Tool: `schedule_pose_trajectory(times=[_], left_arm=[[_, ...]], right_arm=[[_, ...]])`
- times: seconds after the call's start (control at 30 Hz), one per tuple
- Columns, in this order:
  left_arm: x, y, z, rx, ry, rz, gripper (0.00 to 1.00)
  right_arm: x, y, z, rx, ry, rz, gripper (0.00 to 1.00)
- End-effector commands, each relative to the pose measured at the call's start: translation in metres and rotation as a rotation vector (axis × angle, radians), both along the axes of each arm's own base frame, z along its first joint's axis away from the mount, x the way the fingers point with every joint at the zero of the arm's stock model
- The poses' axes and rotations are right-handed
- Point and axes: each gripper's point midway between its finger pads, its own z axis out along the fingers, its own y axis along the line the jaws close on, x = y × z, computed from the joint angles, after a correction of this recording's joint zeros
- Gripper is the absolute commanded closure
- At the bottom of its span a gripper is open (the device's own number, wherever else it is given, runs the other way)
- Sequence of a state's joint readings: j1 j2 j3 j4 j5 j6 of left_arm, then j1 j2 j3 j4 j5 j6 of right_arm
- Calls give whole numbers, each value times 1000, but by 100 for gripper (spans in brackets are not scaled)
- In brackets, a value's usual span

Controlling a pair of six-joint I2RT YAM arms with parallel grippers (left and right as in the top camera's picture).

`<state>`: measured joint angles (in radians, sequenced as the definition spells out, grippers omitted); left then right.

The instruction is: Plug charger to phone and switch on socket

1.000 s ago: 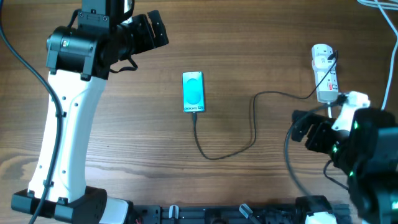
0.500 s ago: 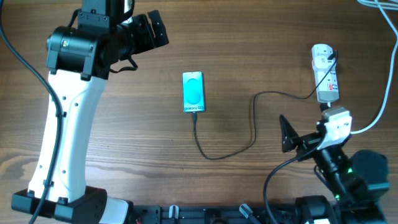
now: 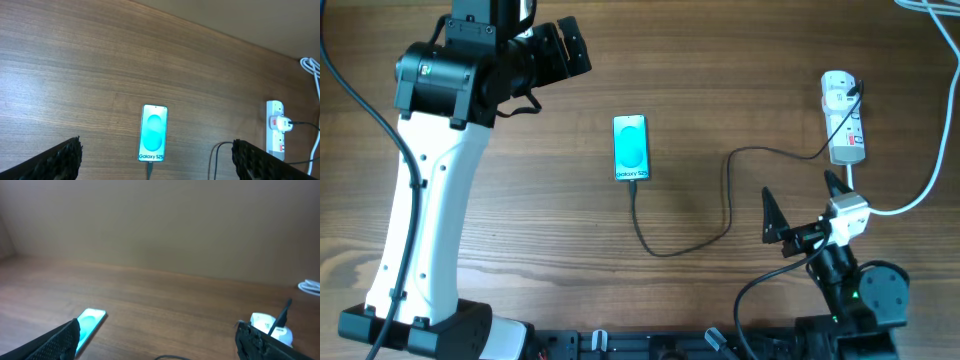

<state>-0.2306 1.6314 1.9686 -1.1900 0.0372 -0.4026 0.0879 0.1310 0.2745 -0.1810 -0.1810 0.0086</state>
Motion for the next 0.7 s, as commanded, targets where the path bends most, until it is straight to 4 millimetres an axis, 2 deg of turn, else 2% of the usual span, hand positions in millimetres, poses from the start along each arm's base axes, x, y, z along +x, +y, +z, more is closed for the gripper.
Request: schedule_pose_trajectory(times=[0.0, 0.17, 0.27, 0.67], left_arm=[[1, 1, -4, 8, 10, 10, 0], [1, 1, -4, 8, 10, 10, 0], [1, 1, -4, 8, 10, 10, 0], [1, 1, -4, 8, 10, 10, 0]], right_arm=[[3, -7, -11, 46, -16, -40, 0], [6, -7, -21, 68, -61, -41, 0], [8, -15, -27, 133, -68, -87, 0], [11, -17, -29, 108, -136, -98, 0]])
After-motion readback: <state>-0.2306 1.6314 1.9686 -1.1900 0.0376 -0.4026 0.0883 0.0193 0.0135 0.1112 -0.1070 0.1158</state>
